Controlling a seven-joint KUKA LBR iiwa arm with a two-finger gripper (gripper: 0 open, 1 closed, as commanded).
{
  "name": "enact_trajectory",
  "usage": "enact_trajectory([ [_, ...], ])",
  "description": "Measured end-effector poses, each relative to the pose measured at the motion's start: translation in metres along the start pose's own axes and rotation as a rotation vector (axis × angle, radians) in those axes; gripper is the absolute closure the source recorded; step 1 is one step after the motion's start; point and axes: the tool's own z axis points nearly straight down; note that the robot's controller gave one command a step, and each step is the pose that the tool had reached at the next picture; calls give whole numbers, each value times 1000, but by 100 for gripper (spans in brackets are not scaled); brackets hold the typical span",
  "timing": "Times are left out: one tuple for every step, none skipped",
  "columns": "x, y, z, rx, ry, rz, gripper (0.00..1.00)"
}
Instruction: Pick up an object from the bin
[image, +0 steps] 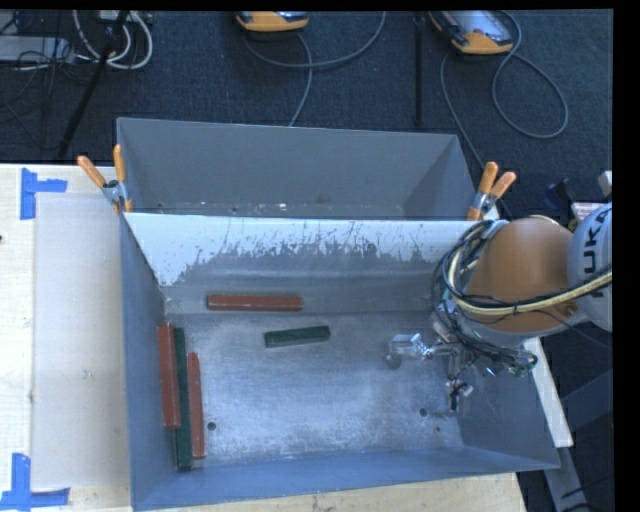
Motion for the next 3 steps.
enact_trajectory([
  [-119, 26, 3, -1, -3, 177, 0],
  [-174, 92, -1, -2, -1, 130, 0],
  [-171, 88, -1, 1, 2, 136, 100],
])
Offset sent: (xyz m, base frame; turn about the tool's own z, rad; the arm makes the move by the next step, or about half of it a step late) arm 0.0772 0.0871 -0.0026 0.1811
